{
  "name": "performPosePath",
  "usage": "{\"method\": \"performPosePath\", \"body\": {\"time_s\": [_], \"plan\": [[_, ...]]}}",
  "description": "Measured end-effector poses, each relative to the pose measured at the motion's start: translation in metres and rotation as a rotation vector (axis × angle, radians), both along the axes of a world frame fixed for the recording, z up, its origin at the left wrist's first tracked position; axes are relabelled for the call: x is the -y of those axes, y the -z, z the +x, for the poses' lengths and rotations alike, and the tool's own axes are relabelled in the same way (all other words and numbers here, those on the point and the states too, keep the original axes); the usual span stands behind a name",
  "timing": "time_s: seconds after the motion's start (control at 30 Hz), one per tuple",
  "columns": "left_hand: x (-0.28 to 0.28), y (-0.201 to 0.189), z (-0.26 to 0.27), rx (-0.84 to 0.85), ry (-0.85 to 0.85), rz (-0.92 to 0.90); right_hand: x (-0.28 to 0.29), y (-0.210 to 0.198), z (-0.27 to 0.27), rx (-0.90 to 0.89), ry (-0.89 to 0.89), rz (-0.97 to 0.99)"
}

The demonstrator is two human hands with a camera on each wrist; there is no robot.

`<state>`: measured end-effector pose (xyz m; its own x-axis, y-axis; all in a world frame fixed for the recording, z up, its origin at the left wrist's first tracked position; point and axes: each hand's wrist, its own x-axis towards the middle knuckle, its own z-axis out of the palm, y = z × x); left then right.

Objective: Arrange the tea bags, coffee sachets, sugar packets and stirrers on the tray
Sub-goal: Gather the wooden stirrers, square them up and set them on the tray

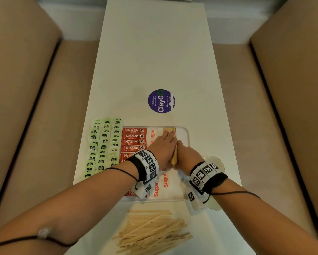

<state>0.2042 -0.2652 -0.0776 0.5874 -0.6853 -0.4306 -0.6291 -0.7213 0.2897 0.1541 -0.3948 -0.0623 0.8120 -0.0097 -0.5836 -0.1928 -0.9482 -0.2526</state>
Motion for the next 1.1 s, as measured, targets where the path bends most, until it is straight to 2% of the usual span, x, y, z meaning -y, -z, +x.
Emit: {"method": "performPosePath", "body": {"time_s": [0.43,0.57,0.7,0.8,0.87,1.1], "plan": [[-0.001,0.002,0.005,0.014,-0.007,-0.032,-0.001,-0.001,-0.001,0.04,0.016,-0.001],[-0.009,-0.014,0.002,-0.019,-0.051,-0.052,-0.001,-0.009,-0.006,0.083,0.009,-0.017],[-0.033,-0.036,-0.005,0.03,-0.11,-0.102,-0.001,-0.022,-0.019,0.114,0.058,0.05],[-0.055,-0.04,-0.017,0.008,-0.206,-0.145,-0.004,-0.026,-0.043,0.094,0.153,0.138],[-0.068,-0.041,-0.028,-0.038,-0.241,-0.137,-0.01,-0.026,-0.061,0.053,0.176,0.131],[-0.085,-0.035,-0.074,-0.137,-0.212,-0.018,-0.028,-0.002,-0.093,-0.05,0.236,0.063]]}}
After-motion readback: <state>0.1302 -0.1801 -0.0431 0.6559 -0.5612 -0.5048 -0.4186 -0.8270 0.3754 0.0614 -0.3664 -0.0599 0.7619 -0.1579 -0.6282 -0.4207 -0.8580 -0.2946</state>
